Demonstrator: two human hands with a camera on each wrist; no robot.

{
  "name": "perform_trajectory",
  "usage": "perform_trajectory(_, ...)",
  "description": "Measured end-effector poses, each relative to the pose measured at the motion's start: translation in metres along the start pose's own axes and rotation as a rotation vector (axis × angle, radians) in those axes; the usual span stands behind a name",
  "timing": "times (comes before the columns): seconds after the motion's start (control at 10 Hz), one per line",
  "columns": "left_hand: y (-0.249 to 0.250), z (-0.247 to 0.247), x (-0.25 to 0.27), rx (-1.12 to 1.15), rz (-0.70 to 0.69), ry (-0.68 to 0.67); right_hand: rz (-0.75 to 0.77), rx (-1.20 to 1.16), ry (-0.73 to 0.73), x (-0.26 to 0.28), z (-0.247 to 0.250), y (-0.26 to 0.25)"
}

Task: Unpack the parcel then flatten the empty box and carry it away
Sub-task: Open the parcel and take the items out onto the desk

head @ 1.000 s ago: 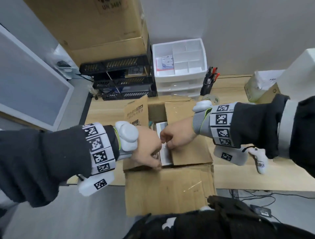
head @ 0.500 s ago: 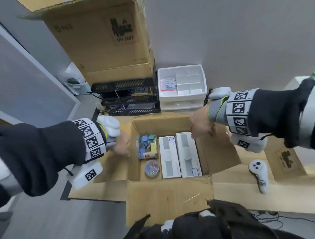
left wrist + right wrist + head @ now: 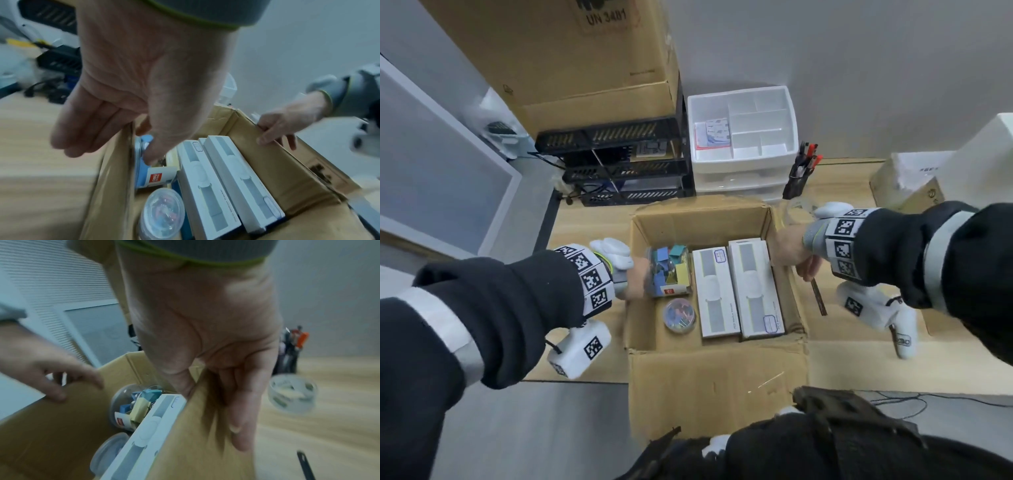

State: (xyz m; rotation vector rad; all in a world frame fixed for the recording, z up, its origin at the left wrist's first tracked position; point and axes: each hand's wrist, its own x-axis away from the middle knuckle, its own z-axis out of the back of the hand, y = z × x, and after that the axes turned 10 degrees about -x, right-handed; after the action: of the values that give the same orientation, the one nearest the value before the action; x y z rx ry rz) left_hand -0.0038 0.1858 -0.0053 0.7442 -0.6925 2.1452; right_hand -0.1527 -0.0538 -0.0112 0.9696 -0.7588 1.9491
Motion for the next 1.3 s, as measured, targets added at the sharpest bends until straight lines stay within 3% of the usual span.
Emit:
perform_trajectory(0.1, -0.007, -0.010, -0.018, 0.076, 0.020, -0.049, 0.061, -0.191, 0.034, -0.010, -0.006, 0.005)
perform_trajectory(0.2, -0.004, -0.016, -0.026, 0.139, 0.030, -0.056, 0.107, -0.219, 0.077, -0.016, -0.007, 0.014)
perform_trajectory(0.5, -0.003, -0.001, -0.019, -0.034, -0.009, -0.142, 0.024, -0.038, 0.010, -0.010, -0.002, 0.004)
perform_trajectory(0.6, -0.003, -0.002, -0.027, -0.050, -0.023, -0.119, -0.029, 0.055, 0.058, -0.002, 0.006, -0.003)
perform_trajectory(0.7, 0.014, 0.014, -0.020, -0.101, -0.027, -0.095, 0.079, 0.301, 0.052, 0.020, 0.013, -0.039)
perform_trajectory(0.8, 0.016, 0.023, -0.031, -0.149, -0.094, 0.043, 0.267, 0.270, 0.046, 0.022, 0.013, -0.077)
perform_trajectory(0.9, 0.021, 0.018, -0.046, -0.195, -0.127, 0.019, 0.465, 0.280, 0.066, 0.013, -0.006, -0.110)
perform_trajectory(1.1, 0.011, 0.001, -0.056, -0.391, -0.180, 0.144, 0.520, 0.402, 0.144, -0.035, -0.061, -0.144)
perform_trajectory(1.3, -0.002, -0.026, -0.059, -0.462, -0.324, 0.255, 0.510, 0.640, 0.290, -0.067, -0.095, -0.164)
